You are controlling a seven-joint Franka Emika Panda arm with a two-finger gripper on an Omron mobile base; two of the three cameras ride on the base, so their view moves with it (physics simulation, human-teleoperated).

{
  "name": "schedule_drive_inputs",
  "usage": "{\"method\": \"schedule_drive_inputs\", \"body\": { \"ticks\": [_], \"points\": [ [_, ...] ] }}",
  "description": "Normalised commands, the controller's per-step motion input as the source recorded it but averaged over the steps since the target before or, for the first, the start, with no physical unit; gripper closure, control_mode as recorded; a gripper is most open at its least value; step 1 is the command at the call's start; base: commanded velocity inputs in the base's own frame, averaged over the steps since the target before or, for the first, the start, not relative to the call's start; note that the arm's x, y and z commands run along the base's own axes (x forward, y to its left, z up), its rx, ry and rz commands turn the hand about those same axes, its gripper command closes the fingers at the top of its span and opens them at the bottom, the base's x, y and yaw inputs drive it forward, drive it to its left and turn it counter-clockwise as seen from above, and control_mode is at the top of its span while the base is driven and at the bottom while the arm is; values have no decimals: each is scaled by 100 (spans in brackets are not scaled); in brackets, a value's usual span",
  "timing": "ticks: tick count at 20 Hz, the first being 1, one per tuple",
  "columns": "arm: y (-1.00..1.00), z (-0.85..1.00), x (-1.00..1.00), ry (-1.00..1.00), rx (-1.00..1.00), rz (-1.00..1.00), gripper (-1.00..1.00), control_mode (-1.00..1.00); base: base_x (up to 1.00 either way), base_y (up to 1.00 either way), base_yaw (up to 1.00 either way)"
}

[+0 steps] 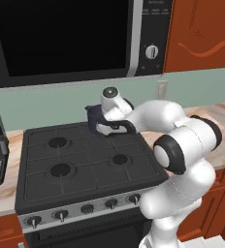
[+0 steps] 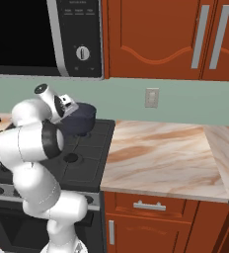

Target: Move the pot and pan from the stove into the sink.

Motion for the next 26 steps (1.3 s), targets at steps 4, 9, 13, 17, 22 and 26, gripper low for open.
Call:
{"method": "schedule_drive_inputs", "body": {
  "ticks": [4, 9, 13, 17, 22, 26],
  "points": [
    [0, 39, -71, 2, 0, 0, 100, -100, 0, 0, 0],
    [0, 37, -72, 1, -1, 0, 100, -100, 0, 0, 0],
    [0, 35, -78, 0, -1, 0, 100, -100, 0, 0, 0],
    [-1, 30, -83, 0, 0, 1, 100, -100, 0, 0, 0],
    [-7, 28, -87, 0, 0, 1, 100, -100, 0, 0, 0],
    [-6, 28, -84, -2, 0, 2, 100, -100, 0, 0, 0]
  ]
}}
